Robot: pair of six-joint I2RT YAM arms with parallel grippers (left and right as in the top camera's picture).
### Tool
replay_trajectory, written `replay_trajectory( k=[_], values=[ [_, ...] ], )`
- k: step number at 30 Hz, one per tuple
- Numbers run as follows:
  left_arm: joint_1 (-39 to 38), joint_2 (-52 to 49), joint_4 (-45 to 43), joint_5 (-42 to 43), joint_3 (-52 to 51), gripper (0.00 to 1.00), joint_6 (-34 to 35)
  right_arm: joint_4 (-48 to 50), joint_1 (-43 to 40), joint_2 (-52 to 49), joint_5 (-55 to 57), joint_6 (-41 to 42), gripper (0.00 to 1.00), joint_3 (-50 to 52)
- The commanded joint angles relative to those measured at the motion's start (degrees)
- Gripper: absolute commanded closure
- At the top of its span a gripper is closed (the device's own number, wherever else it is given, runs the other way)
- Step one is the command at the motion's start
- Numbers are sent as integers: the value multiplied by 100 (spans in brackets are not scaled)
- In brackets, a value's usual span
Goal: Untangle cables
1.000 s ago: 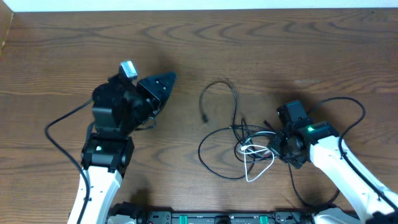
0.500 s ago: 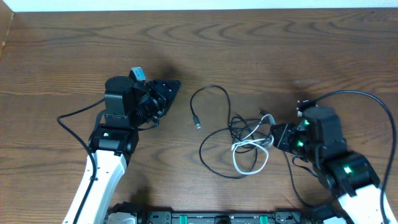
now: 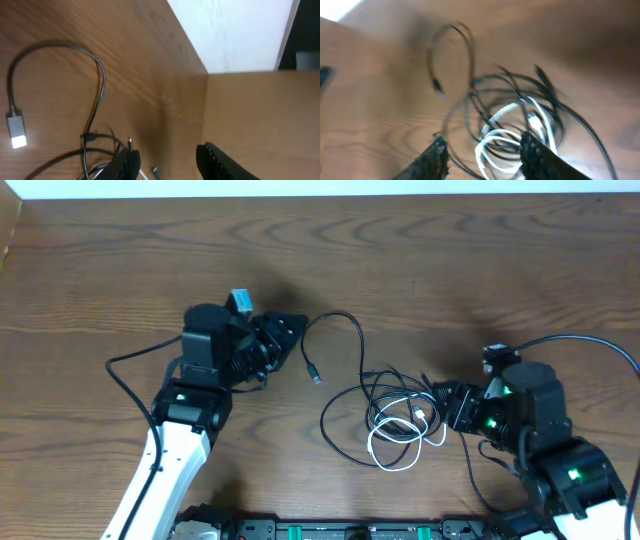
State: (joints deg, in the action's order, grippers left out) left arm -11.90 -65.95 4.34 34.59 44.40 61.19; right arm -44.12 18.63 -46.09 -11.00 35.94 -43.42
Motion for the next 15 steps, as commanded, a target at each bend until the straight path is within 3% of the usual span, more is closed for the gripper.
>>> replay_trajectory(
  k=[1,8,13,15],
  values=[
    [-151,-17,-4,-57,149,57,-317,-402,-22,-468,358,-92,49,-68],
    [-205,-28,-2,-118,149,57,-315,-501,-17,-1978,356,-131,56,7],
    [-205,-28,81,-118,146,57,-315,-140,-66,-2664,225,-186,52,72],
    [-205,-28,181,-120,146,57,-317,146,-127,-2828,-459,-664,51,195]
  ],
)
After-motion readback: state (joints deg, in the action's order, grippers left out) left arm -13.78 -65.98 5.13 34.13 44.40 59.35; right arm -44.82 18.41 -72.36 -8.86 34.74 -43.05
